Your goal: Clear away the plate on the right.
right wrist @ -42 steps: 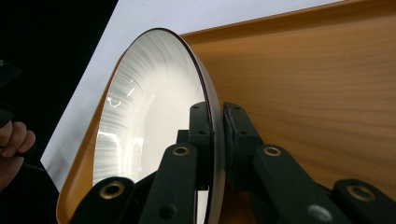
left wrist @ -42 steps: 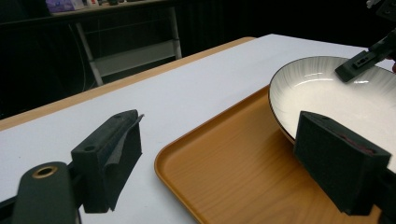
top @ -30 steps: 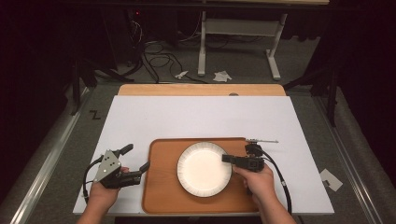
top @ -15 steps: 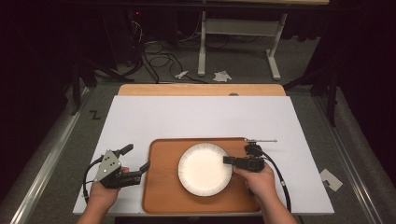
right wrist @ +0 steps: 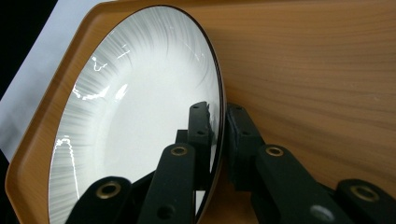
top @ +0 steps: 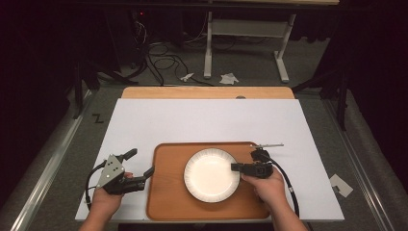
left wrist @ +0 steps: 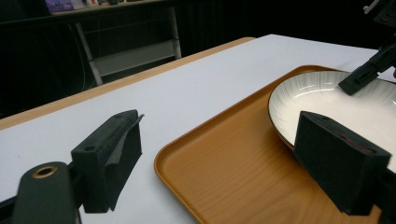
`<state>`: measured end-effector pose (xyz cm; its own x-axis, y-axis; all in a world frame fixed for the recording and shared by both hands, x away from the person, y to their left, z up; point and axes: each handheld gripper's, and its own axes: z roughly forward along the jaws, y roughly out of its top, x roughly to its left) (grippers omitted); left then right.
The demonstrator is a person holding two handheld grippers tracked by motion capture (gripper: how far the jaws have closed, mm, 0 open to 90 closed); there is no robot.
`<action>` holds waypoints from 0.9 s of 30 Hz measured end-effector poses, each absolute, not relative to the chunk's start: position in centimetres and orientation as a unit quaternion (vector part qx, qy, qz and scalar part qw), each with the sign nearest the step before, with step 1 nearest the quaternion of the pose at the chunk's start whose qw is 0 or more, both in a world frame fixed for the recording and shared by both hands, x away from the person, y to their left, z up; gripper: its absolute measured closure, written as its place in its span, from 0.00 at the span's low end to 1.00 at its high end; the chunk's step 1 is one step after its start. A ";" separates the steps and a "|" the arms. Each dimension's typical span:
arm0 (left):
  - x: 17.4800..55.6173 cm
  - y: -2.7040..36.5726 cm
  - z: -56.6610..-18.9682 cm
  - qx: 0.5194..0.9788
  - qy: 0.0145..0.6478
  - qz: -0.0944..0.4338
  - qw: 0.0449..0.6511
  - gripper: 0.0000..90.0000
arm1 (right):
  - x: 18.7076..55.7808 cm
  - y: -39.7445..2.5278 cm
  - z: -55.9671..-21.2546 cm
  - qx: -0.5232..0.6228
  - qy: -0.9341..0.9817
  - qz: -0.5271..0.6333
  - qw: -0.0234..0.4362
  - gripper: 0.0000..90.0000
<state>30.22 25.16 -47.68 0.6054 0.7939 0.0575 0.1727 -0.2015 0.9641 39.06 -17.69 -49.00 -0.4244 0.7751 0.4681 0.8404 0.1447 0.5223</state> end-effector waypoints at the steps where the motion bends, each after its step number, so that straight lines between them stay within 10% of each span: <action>1: 30.2 25.2 -47.7 0.719 0.336 0.290 0.535 0.18 | 39.1 -17.7 -49.0 -0.534 -0.758 -0.373 0.043 0.92; 27: 30.2 25.1 -47.7 0.719 0.336 0.290 0.535 0.18 | 38.9 -17.5 -49.5 -0.515 -0.789 -0.335 0.029 0.80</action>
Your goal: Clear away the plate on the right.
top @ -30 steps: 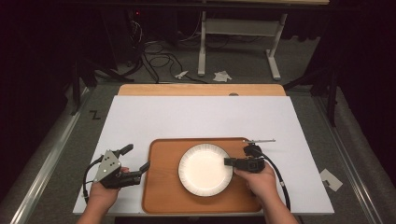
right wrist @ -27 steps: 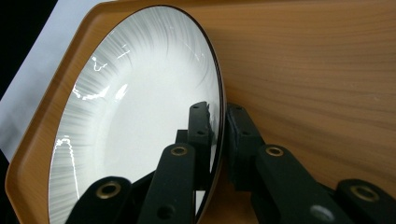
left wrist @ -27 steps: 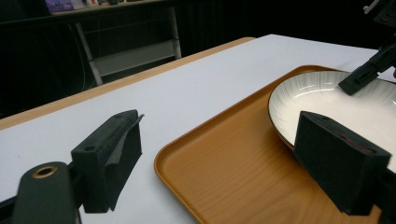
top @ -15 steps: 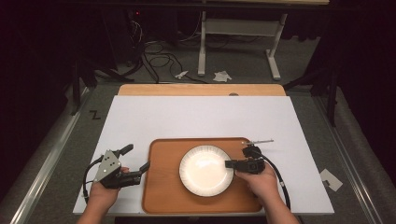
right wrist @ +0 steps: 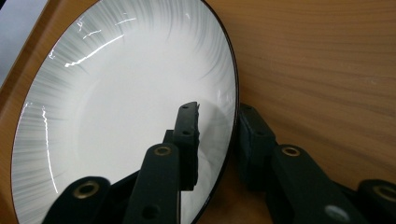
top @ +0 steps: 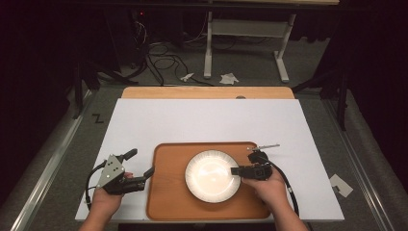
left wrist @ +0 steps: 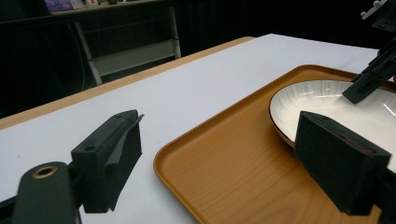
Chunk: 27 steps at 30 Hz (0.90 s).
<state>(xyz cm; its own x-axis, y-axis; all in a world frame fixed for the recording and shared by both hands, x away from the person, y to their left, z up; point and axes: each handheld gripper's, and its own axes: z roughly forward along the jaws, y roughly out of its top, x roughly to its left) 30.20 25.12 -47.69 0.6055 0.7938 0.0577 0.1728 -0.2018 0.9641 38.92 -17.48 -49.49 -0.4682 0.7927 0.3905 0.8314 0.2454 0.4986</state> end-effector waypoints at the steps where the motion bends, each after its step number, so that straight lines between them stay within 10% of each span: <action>1: 30.2 25.1 -47.7 0.719 0.336 0.290 0.535 0.18 | 38.9 -17.5 -49.5 -0.512 -0.790 -0.336 0.028 0.79; 17: 30.2 25.1 -47.7 0.718 0.336 0.290 0.535 0.18 | 38.5 -18.1 -47.9 -0.488 -0.784 -0.385 -0.005 0.58; 27: 30.2 25.2 -47.7 0.717 0.339 0.291 0.535 0.18 | 38.1 -20.7 -44.6 -0.459 -0.760 -0.452 -0.081 0.19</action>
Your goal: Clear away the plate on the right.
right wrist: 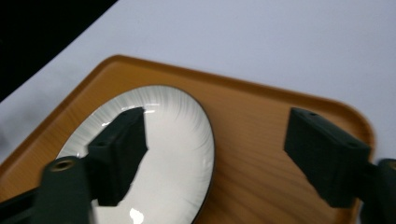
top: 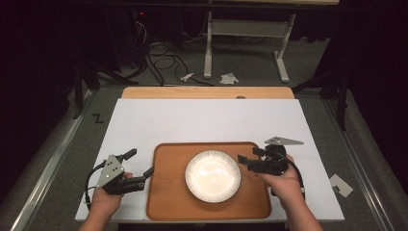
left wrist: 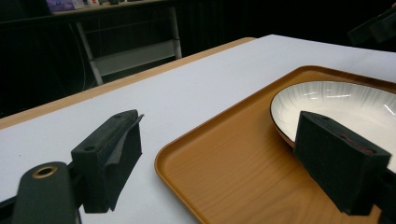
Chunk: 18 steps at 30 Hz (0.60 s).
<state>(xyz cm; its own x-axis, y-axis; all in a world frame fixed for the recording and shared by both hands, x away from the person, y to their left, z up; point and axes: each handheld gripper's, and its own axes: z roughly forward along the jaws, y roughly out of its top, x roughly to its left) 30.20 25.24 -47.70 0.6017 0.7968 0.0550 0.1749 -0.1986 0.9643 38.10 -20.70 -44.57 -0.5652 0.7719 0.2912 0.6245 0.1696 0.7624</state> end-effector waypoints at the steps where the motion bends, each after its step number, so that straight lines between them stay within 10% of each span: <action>1: 30.2 25.2 -47.7 0.717 0.339 0.291 0.535 0.18 | 37.9 -21.1 -44.3 0.458 0.760 0.452 0.091 0.15; 18: 30.5 24.8 -48.1 0.725 0.340 0.288 0.525 0.18 | 34.1 -29.2 -45.9 0.478 0.720 0.471 0.175 0.00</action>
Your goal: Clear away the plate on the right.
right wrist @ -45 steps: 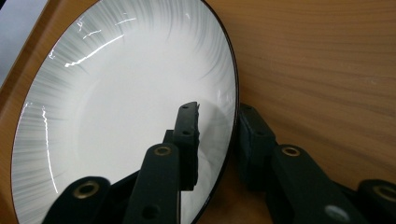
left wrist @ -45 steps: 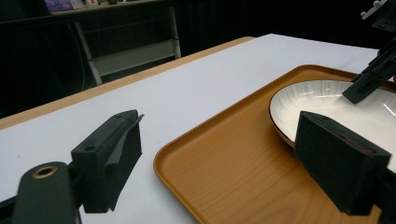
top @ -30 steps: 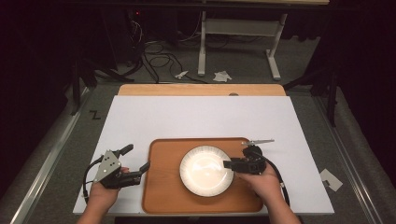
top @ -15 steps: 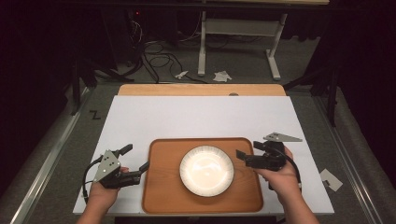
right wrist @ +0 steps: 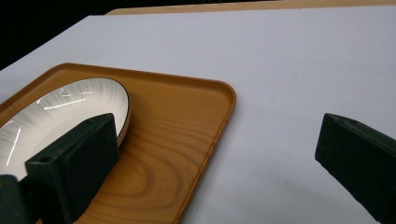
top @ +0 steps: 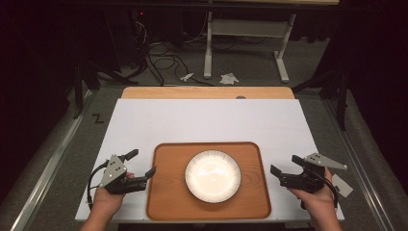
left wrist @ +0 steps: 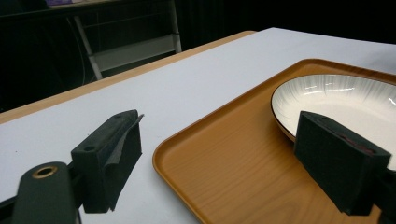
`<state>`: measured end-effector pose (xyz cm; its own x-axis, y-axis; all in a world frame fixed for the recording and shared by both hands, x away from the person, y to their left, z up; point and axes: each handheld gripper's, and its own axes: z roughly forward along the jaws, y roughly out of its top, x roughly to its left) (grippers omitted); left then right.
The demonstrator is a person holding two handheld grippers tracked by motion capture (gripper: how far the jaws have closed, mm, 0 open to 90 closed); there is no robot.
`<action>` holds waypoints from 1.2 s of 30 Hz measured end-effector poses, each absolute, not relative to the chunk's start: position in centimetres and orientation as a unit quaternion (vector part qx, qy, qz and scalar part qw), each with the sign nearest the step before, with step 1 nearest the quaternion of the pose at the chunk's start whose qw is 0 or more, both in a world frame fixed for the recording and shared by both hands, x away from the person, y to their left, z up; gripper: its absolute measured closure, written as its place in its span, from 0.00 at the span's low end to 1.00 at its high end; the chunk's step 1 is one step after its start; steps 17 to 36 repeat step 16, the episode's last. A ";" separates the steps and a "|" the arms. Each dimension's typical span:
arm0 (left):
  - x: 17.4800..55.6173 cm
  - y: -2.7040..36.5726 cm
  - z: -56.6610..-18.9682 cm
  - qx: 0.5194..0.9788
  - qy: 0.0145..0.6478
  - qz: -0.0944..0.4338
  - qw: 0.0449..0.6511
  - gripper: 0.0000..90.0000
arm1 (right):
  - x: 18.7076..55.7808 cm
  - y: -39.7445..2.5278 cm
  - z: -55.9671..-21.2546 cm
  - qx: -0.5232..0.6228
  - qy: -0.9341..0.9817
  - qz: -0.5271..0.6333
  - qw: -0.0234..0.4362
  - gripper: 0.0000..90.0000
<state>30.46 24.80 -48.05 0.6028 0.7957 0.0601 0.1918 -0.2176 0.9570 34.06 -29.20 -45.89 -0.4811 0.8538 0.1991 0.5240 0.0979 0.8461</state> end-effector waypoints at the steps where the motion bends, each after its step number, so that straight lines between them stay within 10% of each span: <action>1: 30.5 24.8 -48.1 0.725 0.341 0.288 0.524 0.18 | 34.3 -29.0 -46.1 0.480 0.715 0.480 0.165 0.00; 36: 30.4 24.9 -48.0 0.724 0.340 0.288 0.526 0.18 | 34.5 -29.3 -46.5 0.487 0.708 0.484 0.166 0.00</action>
